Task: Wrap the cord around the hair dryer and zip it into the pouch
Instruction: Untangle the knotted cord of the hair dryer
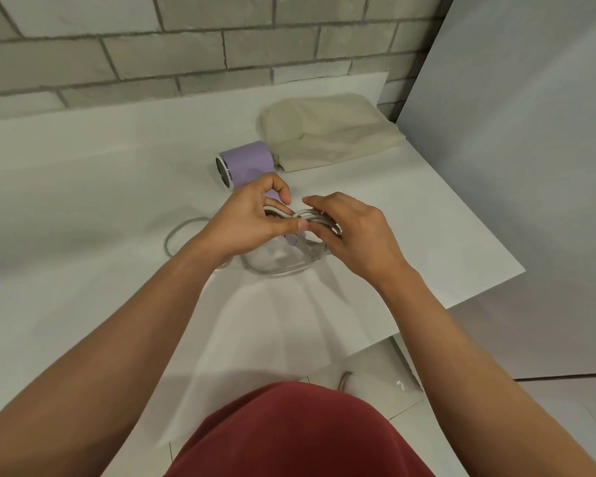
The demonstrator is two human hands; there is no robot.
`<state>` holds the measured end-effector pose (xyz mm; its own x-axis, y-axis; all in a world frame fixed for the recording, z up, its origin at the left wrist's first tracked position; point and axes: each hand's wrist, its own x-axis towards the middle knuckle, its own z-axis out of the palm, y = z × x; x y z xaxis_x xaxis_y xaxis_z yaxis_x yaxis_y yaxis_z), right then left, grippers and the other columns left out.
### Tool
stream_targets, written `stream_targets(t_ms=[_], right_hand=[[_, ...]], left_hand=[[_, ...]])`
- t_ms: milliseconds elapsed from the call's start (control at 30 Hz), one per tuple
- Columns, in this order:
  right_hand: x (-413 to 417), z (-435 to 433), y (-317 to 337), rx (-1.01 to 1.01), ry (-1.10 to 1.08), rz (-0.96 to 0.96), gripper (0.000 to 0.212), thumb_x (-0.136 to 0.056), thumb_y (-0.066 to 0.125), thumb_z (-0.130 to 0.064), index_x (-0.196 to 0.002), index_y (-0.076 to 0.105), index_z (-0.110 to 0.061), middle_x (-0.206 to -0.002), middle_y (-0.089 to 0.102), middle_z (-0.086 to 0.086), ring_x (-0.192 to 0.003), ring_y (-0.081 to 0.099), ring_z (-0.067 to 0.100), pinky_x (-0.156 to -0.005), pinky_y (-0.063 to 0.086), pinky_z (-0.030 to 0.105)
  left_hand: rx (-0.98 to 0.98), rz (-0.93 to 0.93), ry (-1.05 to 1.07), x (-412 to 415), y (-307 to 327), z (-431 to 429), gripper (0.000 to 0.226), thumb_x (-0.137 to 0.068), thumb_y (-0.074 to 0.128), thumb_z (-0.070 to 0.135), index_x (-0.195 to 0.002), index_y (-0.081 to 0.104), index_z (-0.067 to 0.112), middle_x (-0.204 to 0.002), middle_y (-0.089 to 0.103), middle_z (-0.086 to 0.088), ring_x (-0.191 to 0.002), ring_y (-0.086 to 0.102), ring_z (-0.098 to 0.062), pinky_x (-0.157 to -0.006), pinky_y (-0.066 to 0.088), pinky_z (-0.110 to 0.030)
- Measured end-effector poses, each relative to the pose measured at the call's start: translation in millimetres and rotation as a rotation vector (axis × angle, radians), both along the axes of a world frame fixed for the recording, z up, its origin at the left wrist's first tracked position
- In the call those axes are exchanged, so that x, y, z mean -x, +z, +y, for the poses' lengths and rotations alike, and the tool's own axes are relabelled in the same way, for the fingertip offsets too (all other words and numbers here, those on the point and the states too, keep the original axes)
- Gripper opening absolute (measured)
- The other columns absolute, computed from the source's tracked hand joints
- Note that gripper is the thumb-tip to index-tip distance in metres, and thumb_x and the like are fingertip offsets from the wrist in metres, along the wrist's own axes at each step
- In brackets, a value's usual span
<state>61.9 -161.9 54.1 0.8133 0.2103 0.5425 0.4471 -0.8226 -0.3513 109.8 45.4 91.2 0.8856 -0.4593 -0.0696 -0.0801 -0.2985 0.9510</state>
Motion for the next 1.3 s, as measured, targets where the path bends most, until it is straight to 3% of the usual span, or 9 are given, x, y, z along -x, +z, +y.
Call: stream_targets(t_ms=[100,233,300,533,800,967,1067,1167,1300], right_hand=[[-3.3,0.1,0.0,0.036,-0.025,-0.053,0.021,-0.095,0.073,-0.023,-0.113,0.077,-0.012,-0.093,0.076,0.001,-0.077,0.071,0.024,-0.06,0.058,0.042],[-6.6,-3.0,0.5,0.013,-0.042,-0.065,0.024,-0.098,0.068,-0.027,-0.114,0.078,-0.011,-0.094,0.079,0.002,-0.076,0.074,0.025,-0.06,0.06,0.042],[-8.1,-4.2,3.6,0.0,-0.035,-0.073,0.027,-0.099,0.066,-0.028,-0.115,0.077,-0.01,-0.094,0.079,0.003,-0.078,0.075,0.024,-0.062,0.06,0.041],[-8.8,-13.3,6.4,0.077,0.084,0.074,0.033,-0.104,0.06,-0.031,-0.131,0.071,-0.016,-0.106,0.08,0.001,-0.083,0.074,0.026,-0.069,0.06,0.041],[3.5,-12.4,-6.8,0.033,0.037,0.094,0.05,-0.108,0.041,-0.046,-0.142,0.063,-0.016,-0.12,0.077,0.004,-0.092,0.077,0.029,-0.071,0.062,0.046],[9.1,-12.0,-6.5,0.019,-0.028,0.112,0.043,-0.107,0.041,-0.039,-0.136,0.065,-0.017,-0.11,0.078,0.0,-0.087,0.075,0.028,-0.068,0.06,0.046],[10.8,-10.9,-4.8,-0.033,-0.059,0.118,0.039,-0.11,0.039,-0.04,-0.133,0.062,-0.019,-0.097,0.077,0.001,-0.081,0.074,0.029,-0.066,0.059,0.045],[14.6,-10.2,-2.5,-0.116,-0.082,0.175,0.034,-0.111,0.04,-0.039,-0.132,0.062,-0.022,-0.096,0.076,-0.003,-0.084,0.073,0.023,-0.07,0.059,0.045],[13.1,-12.3,-3.0,-0.173,-0.105,0.273,0.032,-0.112,0.041,-0.041,-0.126,0.064,-0.025,-0.095,0.073,-0.006,-0.084,0.069,0.022,-0.074,0.057,0.046]], left_hand=[[-0.164,-0.199,0.013,-3.2,-2.5,-0.3,0.044,-0.079,0.089,0.029,-0.104,0.056,0.014,-0.093,0.076,0.001,-0.078,0.067,0.003,-0.072,0.048,-0.011],[-0.387,-0.892,0.215,-4.2,-21.3,3.5,0.058,-0.073,0.085,0.057,-0.104,0.062,0.014,-0.107,0.063,-0.001,-0.096,0.053,-0.024,-0.083,0.046,-0.037],[-0.388,-1.0,0.269,2.8,-27.5,3.7,0.052,-0.08,0.078,0.058,-0.101,0.066,0.012,-0.102,0.064,-0.004,-0.092,0.054,-0.026,-0.08,0.044,-0.036],[-0.124,-0.398,0.158,12.5,-27.5,15.0,0.012,-0.099,0.068,0.031,-0.102,0.08,0.028,-0.089,0.076,0.022,-0.078,0.067,0.003,-0.073,0.047,-0.013],[-0.094,0.064,-0.092,6.6,-22.5,10.1,0.044,-0.106,0.046,0.05,-0.099,0.08,0.024,-0.102,0.079,0.004,-0.097,0.073,-0.014,-0.097,0.052,-0.04],[-0.422,-0.25,-0.126,10.7,-21.1,-3.8,0.056,-0.093,0.062,0.061,-0.078,0.066,0.008,-0.072,0.059,0.003,-0.065,0.052,-0.012,-0.061,0.037,-0.023],[-0.422,-0.369,-0.063,8.8,-21.1,-6.8,0.045,-0.098,0.059,0.054,-0.08,0.066,0.013,-0.073,0.065,0.0,-0.07,0.059,-0.015,-0.065,0.046,-0.038],[-0.407,-0.447,-0.025,13.8,-15.6,-6.4,0.03,-0.1,0.057,0.05,-0.117,0.059,0.025,-0.093,0.076,0.003,-0.087,0.068,-0.015,-0.077,0.054,-0.039],[-0.371,-0.392,-0.097,16.1,-18.9,-3.9,0.022,-0.104,0.054,0.044,-0.104,0.041,0.025,-0.082,0.073,-0.005,-0.076,0.065,-0.025,-0.072,0.053,-0.051]])
